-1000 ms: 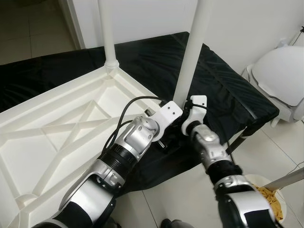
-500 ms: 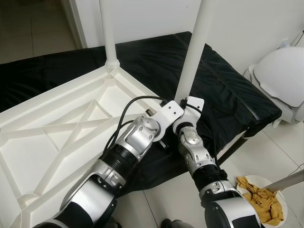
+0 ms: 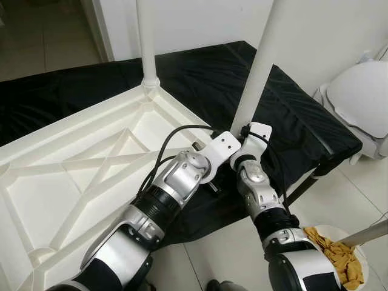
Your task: Building children table
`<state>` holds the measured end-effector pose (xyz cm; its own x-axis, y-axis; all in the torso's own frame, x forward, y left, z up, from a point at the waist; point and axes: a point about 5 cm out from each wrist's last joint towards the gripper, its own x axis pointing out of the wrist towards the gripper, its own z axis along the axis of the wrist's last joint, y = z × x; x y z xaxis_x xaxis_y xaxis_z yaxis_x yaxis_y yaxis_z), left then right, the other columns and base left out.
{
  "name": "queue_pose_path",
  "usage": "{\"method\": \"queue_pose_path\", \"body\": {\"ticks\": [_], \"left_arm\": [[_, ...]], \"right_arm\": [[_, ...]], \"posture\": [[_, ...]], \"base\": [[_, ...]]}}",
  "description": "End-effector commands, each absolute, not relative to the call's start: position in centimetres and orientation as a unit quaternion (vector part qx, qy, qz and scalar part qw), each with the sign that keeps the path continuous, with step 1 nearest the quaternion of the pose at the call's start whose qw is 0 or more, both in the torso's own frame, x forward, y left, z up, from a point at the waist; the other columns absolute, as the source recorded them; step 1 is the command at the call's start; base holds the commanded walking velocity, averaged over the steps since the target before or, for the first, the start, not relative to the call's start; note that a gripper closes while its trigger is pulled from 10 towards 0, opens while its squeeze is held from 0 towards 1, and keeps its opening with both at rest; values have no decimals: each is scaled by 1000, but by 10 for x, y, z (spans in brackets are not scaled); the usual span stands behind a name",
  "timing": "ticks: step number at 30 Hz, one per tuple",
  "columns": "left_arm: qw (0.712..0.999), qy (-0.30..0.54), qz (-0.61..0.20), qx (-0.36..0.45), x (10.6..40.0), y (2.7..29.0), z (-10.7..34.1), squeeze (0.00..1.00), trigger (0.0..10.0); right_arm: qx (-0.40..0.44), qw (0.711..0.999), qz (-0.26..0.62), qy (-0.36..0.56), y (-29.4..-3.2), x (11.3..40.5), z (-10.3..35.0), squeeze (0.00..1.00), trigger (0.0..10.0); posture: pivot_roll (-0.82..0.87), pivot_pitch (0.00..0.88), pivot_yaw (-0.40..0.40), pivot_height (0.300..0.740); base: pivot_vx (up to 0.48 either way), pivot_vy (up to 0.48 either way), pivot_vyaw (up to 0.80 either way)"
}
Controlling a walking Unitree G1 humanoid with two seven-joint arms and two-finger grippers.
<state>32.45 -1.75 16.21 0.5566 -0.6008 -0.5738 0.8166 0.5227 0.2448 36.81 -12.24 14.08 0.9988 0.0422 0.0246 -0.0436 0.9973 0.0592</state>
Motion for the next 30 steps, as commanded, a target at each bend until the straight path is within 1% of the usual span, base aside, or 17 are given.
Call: {"method": "queue_pose_path", "body": {"ticks": [1, 3, 6, 8, 9, 11, 12, 13, 16, 18, 21, 22, 24, 26, 27, 30], "left_arm": [[836, 192, -443, 262, 320, -26, 174, 0, 10000], [836, 192, -443, 261, 320, -26, 174, 0, 10000], [836, 192, -443, 261, 320, -26, 174, 0, 10000], [836, 192, -443, 261, 320, -26, 175, 0, 10000], [836, 192, -443, 261, 320, -26, 175, 0, 10000], [836, 193, -442, 261, 321, -24, 175, 0, 10000], [836, 193, -442, 261, 321, -24, 175, 0, 10000], [836, 193, -442, 261, 321, -24, 175, 0, 10000], [836, 193, -441, 262, 322, -23, 176, 0, 10000], [836, 193, -441, 262, 322, -23, 176, 0, 10000], [836, 192, -442, 263, 322, -23, 177, 0, 10000], [836, 192, -442, 263, 322, -23, 177, 0, 10000], [835, 193, -443, 263, 322, -23, 177, 0, 10000], [835, 193, -443, 263, 322, -23, 177, 0, 10000], [835, 193, -443, 263, 321, -23, 177, 0, 10000], [835, 193, -442, 264, 321, -23, 177, 0, 10000]], "right_arm": [[20, 999, -25, 21, -165, 369, 131, 0, 10000], [8, 1000, 11, 15, -167, 370, 135, 0, 10000], [3, 999, 31, 13, -166, 371, 136, 0, 10000], [-34, 992, 122, -11, -166, 371, 145, 0, 10000], [-34, 992, 122, -11, -166, 371, 145, 0, 10000], [-50, 977, 208, -19, -167, 370, 151, 0, 10000], [-51, 971, 233, -17, -169, 369, 152, 0, 10000], [-51, 971, 233, -17, -169, 369, 152, 0, 10000], [-55, 954, 296, -10, -173, 367, 154, 0, 10000], [-55, 954, 296, -10, -173, 367, 154, 0, 10000], [-69, 928, 367, 9, -172, 363, 150, 0, 10000], [-69, 928, 367, 9, -172, 363, 150, 0, 10000], [-82, 914, 396, 24, -172, 361, 146, 0, 10000], [-82, 914, 396, 24, -172, 361, 146, 0, 10000], [-89, 906, 412, 35, -173, 359, 143, 0, 10000], [-94, 901, 421, 40, -173, 358, 141, 0, 10000]], "posture": [[-82, 47, -16, 740], [-82, 50, -14, 740], [-82, 52, -12, 740], [-83, 62, -6, 740], [-83, 62, -6, 740], [-82, 66, -1, 740], [-82, 67, 0, 740], [-82, 67, 0, 740], [-79, 68, 6, 740], [-79, 68, 6, 740], [-74, 70, 16, 740], [-74, 70, 16, 740], [-72, 69, 18, 740], [-72, 69, 18, 740], [-69, 72, 18, 740], [-68, 73, 18, 740]], "base": [[0, 0, 0], [0, 0, 0], [0, 0, 0], [0, 0, 0], [0, 0, 0], [0, 0, 0], [0, 0, 0], [0, 0, 0], [0, 0, 0], [0, 0, 0], [0, 0, 0], [0, 0, 0], [0, 0, 0], [0, 0, 0], [0, 0, 0], [0, 0, 0]]}}
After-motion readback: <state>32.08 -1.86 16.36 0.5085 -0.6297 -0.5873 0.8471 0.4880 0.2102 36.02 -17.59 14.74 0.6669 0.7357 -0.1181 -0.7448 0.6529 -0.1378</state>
